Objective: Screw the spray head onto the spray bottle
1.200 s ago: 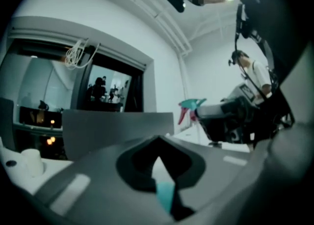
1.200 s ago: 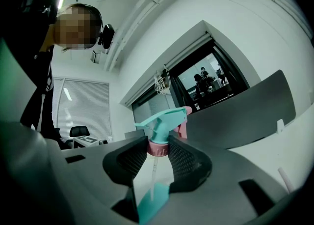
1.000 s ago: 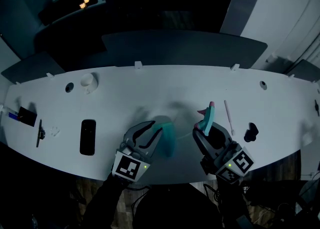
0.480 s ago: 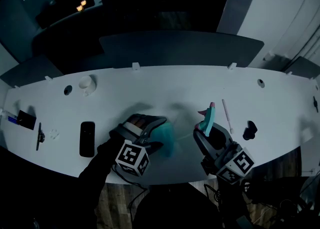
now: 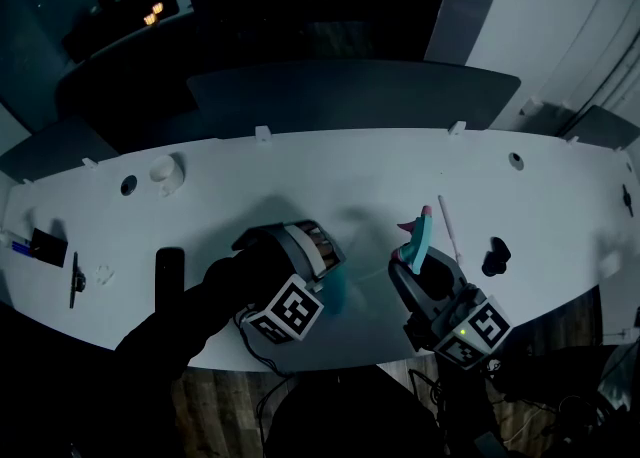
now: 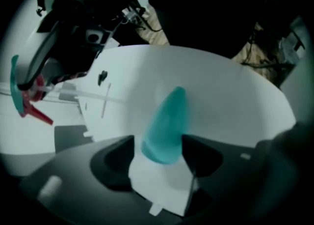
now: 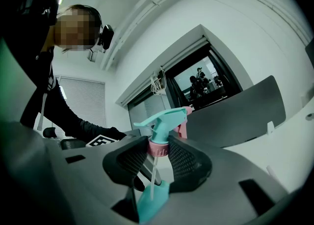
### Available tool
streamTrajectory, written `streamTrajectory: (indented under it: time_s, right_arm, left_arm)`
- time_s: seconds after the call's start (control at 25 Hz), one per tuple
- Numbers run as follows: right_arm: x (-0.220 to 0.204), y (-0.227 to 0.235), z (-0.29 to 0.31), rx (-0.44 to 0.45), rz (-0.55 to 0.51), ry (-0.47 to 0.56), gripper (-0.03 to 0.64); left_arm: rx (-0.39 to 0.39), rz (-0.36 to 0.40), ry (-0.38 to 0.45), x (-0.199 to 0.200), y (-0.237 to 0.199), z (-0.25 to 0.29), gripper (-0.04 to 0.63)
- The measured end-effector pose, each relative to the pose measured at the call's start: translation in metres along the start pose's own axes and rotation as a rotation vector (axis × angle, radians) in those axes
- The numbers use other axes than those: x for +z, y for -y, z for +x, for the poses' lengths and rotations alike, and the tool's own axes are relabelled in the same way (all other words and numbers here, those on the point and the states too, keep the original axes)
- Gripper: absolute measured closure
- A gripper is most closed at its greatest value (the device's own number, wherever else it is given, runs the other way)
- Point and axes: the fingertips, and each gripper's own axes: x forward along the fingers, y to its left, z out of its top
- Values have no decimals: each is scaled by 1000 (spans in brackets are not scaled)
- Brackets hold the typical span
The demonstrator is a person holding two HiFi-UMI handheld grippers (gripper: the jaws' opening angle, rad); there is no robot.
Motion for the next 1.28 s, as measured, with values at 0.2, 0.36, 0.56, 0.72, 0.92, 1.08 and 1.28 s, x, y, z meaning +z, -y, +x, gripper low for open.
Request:
streamTrajectory:
  time_s: [0.2, 0.36, 0.56, 0.72, 0.92, 1.08, 1.28]
  right_arm:
    - [0, -2, 4, 16, 7, -12, 494]
    - [-7, 3, 9, 12, -6, -34, 494]
    - [-4, 9, 6, -5, 5, -32, 494]
    - [2, 22, -3, -24, 25, -12, 494]
    - [10, 29, -6, -40, 38, 15, 494]
    - [3, 35, -13, -71, 28, -16, 494]
    - [4, 49, -23, -109, 39, -9, 494]
  left_arm:
    - [-8, 116, -55, 0, -6, 16, 313]
    - [1, 108, -55, 1, -14, 21, 318]
    - [93, 64, -31, 1, -27, 13, 319]
    - [173, 89, -11, 3, -51, 5, 319]
    - [84, 119, -4, 11, -59, 25, 319]
    - [6, 78, -12, 7, -56, 44, 318]
    - [-22, 56, 7, 10, -68, 49, 318]
